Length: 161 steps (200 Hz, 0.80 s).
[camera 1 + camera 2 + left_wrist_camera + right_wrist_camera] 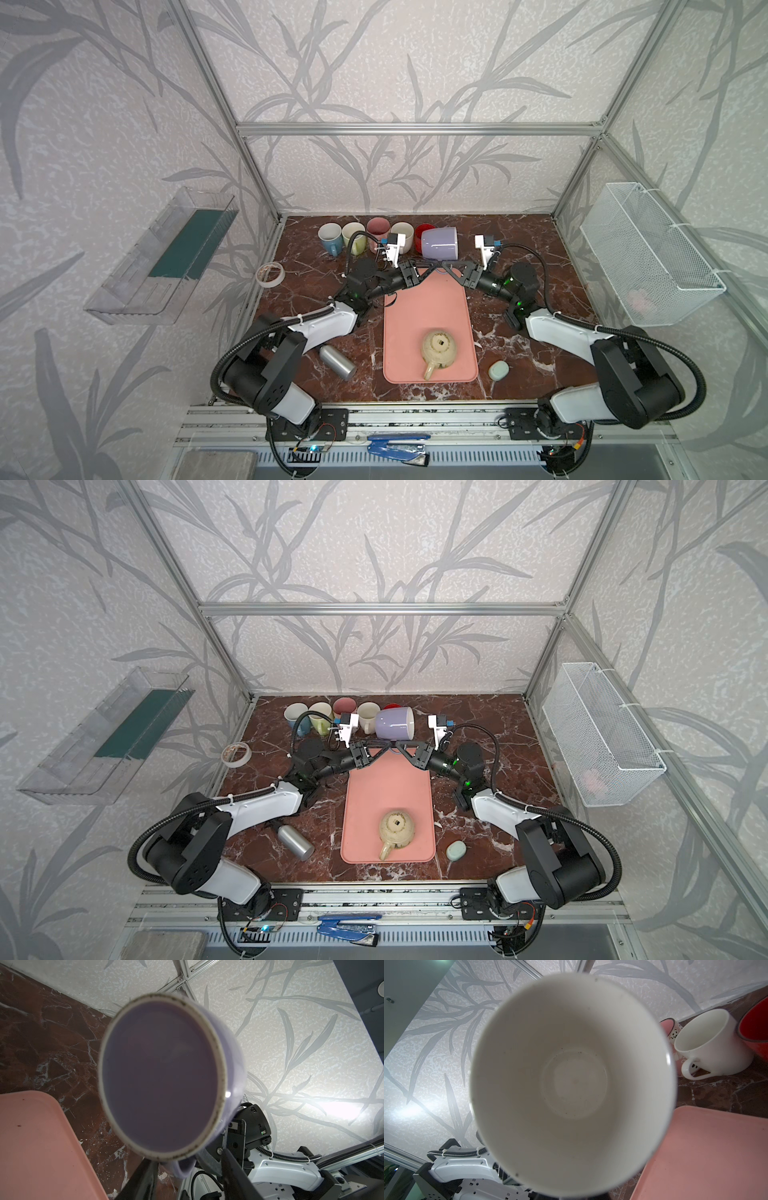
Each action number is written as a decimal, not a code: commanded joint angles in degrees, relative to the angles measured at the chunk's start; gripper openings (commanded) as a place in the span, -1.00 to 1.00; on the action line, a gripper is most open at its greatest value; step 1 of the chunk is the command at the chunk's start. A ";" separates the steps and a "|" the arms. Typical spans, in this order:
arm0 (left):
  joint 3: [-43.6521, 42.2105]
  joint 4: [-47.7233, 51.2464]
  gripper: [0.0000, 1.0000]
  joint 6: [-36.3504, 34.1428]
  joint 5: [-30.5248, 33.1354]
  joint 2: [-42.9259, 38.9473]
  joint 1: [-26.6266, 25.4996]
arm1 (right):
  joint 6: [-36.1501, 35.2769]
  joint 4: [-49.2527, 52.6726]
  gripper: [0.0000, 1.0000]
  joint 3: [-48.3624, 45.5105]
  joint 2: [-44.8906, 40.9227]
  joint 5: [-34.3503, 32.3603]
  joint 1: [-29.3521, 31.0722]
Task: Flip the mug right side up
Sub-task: 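Grasp the lavender mug with the right gripper beside the left gripper, then carry the lavender mug beside the red mug with the right gripper while the left withdraws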
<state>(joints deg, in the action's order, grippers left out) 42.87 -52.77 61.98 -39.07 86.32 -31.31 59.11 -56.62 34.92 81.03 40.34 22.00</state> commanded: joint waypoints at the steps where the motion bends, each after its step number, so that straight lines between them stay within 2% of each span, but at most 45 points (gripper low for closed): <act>1: -0.17 5.69 0.26 -4.14 0.52 -4.93 0.61 | -4.72 1.27 -1.00 0.79 -4.39 -1.42 -0.38; 18: 0.02 12.51 0.62 -7.61 1.63 -7.81 0.64 | -7.41 6.76 -1.00 1.06 -6.18 -2.41 -0.47; 47: 0.30 24.35 0.90 -13.52 4.56 -13.33 0.63 | -11.36 17.78 -1.00 2.25 -8.79 -4.46 -0.90; 90: 2.13 44.50 0.99 -22.62 11.90 -22.44 0.66 | -15.77 29.80 -1.00 4.70 -10.89 -7.25 -1.66; 131: 7.46 68.79 0.98 -30.74 27.20 -29.38 0.70 | -20.71 41.82 -1.00 8.59 -11.16 -11.83 -1.96; 161: 10.25 78.81 0.98 -34.59 32.23 -32.87 0.68 | -25.98 51.07 -1.00 12.64 -10.09 -17.02 -1.96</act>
<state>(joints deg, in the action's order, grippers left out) 50.13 11.97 33.34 -15.14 56.18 -30.85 39.77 -10.76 42.37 72.66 27.88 20.36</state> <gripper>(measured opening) 0.993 0.170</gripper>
